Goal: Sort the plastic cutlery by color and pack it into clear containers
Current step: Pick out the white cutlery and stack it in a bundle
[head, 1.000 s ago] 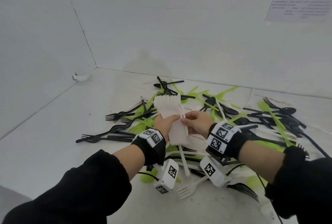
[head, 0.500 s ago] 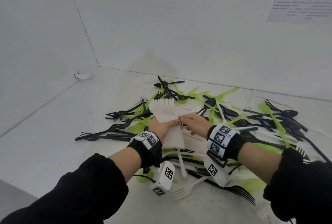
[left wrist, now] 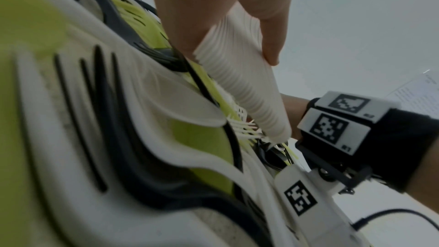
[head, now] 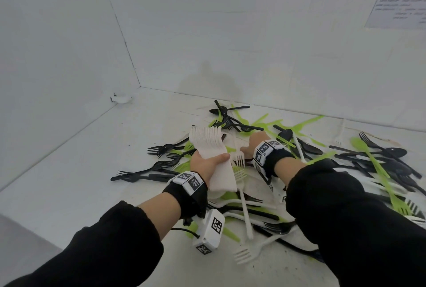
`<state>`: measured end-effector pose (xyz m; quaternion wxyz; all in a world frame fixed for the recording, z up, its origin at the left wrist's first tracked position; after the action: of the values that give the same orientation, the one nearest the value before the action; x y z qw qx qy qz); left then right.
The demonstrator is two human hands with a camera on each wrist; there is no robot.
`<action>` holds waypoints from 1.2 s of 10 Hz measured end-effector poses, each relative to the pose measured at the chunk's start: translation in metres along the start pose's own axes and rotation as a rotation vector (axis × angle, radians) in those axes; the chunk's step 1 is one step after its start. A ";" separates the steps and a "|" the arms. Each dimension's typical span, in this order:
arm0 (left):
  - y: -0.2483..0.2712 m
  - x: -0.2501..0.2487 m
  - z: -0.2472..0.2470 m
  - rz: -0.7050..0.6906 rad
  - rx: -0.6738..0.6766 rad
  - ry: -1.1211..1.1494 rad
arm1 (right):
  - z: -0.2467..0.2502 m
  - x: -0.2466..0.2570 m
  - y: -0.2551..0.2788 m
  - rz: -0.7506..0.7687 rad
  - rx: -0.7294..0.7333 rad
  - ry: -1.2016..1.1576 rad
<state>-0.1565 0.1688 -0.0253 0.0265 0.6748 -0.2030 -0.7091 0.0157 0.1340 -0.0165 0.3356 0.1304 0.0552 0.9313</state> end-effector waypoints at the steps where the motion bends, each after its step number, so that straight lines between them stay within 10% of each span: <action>1: 0.001 0.000 -0.001 0.012 -0.008 -0.003 | 0.007 -0.007 0.000 -0.083 -0.022 -0.061; 3: 0.000 0.004 -0.005 0.022 0.007 0.000 | 0.029 -0.036 -0.004 -0.244 -0.048 -0.382; 12: -0.002 0.007 -0.002 -0.020 0.006 0.005 | 0.016 -0.053 -0.004 -0.353 -0.104 -0.353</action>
<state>-0.1553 0.1676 -0.0329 0.0180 0.6786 -0.1982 -0.7071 0.0618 0.1036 -0.0132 0.5039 0.2618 -0.0304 0.8226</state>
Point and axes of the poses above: each hand's wrist, its own y-axis away from the middle knuckle, its own z-axis out of the back of the hand, x = y × z, the point moved 4 cm from there along -y, towards the middle knuckle, and after that the axes turned 6 degrees about -x, right-handed, at the moved point
